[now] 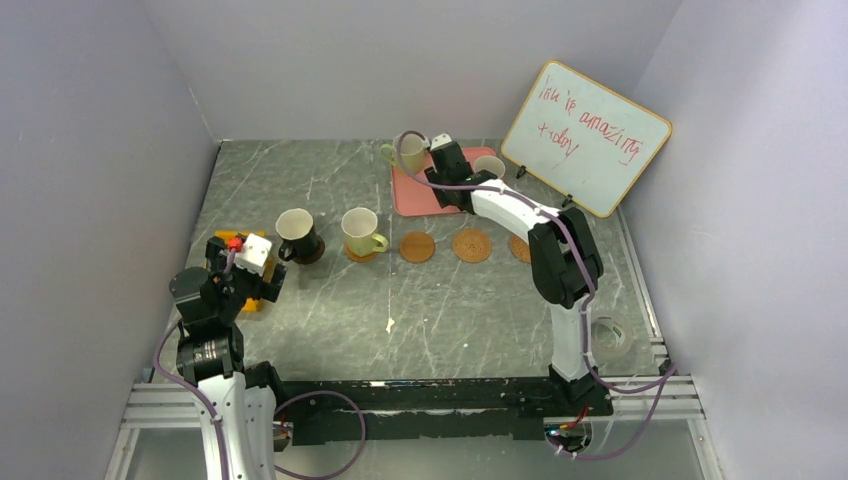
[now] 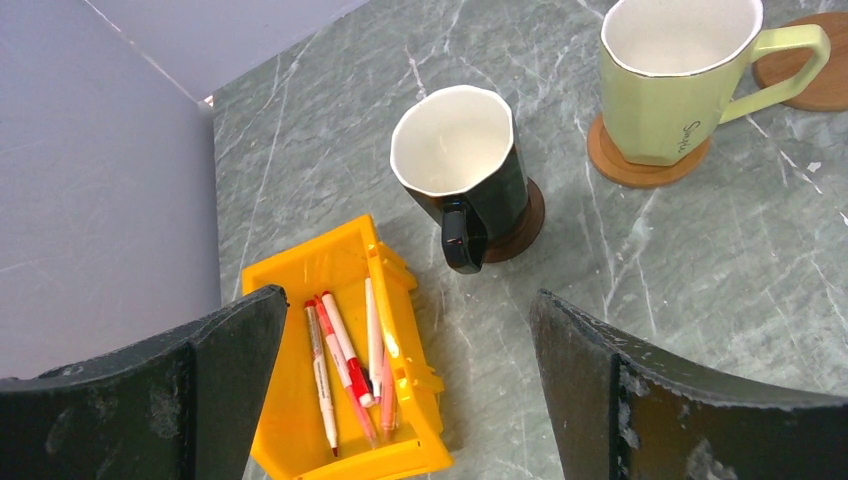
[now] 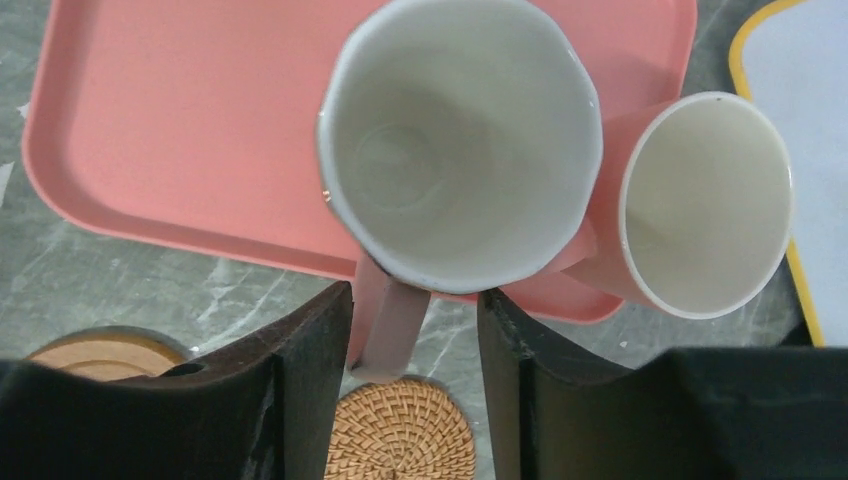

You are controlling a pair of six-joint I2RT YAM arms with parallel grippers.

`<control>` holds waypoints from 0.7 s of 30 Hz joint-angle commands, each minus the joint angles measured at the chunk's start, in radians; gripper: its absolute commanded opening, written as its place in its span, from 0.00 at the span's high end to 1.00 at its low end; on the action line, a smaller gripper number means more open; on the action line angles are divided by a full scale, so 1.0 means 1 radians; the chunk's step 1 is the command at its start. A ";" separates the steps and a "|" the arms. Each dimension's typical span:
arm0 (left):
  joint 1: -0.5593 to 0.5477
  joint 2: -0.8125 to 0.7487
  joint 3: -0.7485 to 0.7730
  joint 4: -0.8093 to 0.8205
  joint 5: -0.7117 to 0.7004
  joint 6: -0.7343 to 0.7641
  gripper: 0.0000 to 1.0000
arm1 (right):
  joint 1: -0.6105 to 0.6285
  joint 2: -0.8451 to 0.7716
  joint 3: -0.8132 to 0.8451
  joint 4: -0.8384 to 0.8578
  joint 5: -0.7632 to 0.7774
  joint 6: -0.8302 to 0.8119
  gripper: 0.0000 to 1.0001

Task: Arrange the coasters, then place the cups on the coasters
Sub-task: Pick up the cup from the tray.

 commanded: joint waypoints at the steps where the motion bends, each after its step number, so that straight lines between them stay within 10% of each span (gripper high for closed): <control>1: 0.008 -0.011 -0.001 0.005 0.023 0.009 0.04 | -0.055 -0.049 0.010 -0.013 -0.081 0.056 0.51; 21: 0.014 -0.016 -0.001 0.004 0.027 0.009 0.04 | -0.077 -0.095 -0.110 0.178 -0.169 -0.008 0.54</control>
